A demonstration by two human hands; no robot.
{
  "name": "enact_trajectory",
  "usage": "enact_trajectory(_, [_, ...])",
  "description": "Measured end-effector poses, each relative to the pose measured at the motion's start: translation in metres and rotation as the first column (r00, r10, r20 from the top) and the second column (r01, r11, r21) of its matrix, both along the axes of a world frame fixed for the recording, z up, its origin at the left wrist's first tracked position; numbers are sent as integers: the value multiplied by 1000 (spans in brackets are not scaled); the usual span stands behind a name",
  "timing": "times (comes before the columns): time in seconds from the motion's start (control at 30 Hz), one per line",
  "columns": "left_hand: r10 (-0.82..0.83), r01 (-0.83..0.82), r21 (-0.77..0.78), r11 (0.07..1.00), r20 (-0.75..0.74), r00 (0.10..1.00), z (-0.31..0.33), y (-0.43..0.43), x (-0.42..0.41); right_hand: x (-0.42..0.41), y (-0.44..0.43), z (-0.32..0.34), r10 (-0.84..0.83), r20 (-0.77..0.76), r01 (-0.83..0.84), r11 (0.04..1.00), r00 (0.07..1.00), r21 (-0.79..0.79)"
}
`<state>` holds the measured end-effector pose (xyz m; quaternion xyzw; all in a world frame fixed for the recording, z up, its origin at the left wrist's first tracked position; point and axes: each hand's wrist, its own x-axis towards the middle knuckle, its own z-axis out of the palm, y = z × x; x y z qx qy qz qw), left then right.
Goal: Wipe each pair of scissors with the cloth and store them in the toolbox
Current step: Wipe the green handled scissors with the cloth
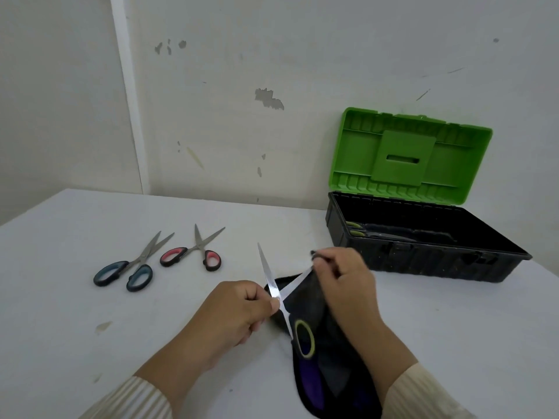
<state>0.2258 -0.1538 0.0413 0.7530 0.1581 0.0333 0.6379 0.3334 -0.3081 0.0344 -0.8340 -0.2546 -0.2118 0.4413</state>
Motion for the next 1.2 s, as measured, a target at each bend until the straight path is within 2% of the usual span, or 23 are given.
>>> enact_trajectory(0.07, [3,-4,-26,1000,-21,1000,1,2,0,6,-14,6,-85,-84,97,983,993,154])
enact_trajectory(0.13, [27,-29,-39,999,-35,999,1,5,0,-4,-17,11,-57,-76,73,973,995,219])
enact_trajectory(0.17, [36,-37,-39,999,-39,999,1,5,0,-11,-14,11,-14,-27,19,983,1000,181])
enact_trajectory(0.23, [45,-46,-44,998,-32,998,0,5,1,-24,-2,6,112,79,-110,993,990,-33])
enact_trajectory(0.3, [41,-42,-46,998,-11,999,0,3,0,-26,7,-2,213,100,-191,962,972,-194])
enact_trajectory(0.4, [44,-44,-26,999,-1,999,0,3,1,-21,11,-4,163,47,-157,981,985,-111])
enact_trajectory(0.53, [36,-36,10,999,13,999,1,1,-1,-30,15,-6,263,5,-257,947,965,-193])
enact_trajectory(0.67, [41,-43,51,998,45,998,1,-1,-2,-21,11,-1,141,15,-139,985,990,-98])
enact_trajectory(0.77, [43,-45,47,998,50,998,2,-2,-1,-25,13,-2,195,0,-193,973,981,-125])
enact_trajectory(0.9, [32,-34,40,999,44,998,2,-2,-1,-18,10,1,100,-3,-100,994,995,-45])
enact_trajectory(1.0, [33,-35,36,999,47,998,2,-2,-1,-23,12,0,154,19,-152,986,988,-73])
enact_trajectory(1.13, [19,-21,39,999,50,999,2,-3,-1,-14,7,3,43,11,-42,999,999,-26])
enact_trajectory(1.2, [27,-28,28,999,47,999,1,-4,-1,-18,9,0,71,28,-69,995,997,-68])
